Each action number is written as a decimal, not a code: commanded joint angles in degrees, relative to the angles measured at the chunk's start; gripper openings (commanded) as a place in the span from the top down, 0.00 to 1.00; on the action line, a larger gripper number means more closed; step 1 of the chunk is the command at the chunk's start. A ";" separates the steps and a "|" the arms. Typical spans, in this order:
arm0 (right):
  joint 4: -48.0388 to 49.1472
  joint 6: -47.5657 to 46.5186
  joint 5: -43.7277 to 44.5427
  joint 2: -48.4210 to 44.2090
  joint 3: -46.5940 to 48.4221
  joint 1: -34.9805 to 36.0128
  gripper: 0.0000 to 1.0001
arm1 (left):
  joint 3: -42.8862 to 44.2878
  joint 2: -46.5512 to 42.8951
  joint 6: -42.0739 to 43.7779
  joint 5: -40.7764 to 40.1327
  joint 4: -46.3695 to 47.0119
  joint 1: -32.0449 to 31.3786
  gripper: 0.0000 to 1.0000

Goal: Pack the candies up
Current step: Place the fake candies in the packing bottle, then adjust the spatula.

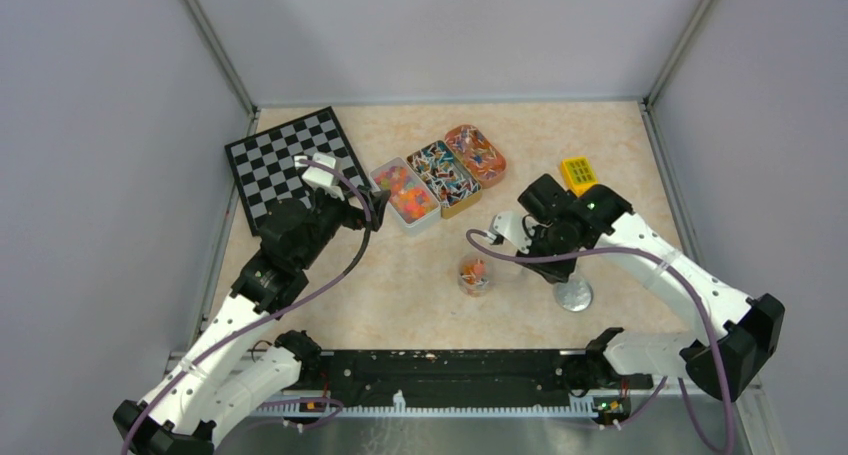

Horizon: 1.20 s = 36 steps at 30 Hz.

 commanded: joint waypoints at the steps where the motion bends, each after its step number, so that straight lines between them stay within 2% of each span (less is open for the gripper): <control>1: -0.63 1.14 0.90 0.11 2.74 0.87 1.00 | 0.69 -0.50 -0.58 0.22 2.12 -0.23 0.01; 10: -1.07 1.54 1.74 -0.36 3.12 0.87 1.00 | 0.68 -0.49 -0.51 0.24 2.08 -0.21 0.01; 17: 1.40 6.18 1.00 0.24 9.38 0.97 1.00 | 0.65 -0.51 -0.64 0.39 2.08 -0.25 0.01; 25: 6.96 10.30 -8.70 1.90 15.60 0.97 1.00 | 0.44 -0.09 -0.74 2.24 2.89 -0.23 0.01; 31: 9.41 12.70 -13.63 3.02 16.52 0.97 1.00 | 0.08 2.37 -1.02 11.34 5.35 -0.19 0.02; 36: 15.81 12.84 -19.79 -1.24 16.15 1.06 1.00 | 1.39 6.52 -1.11 15.27 4.29 -0.24 0.08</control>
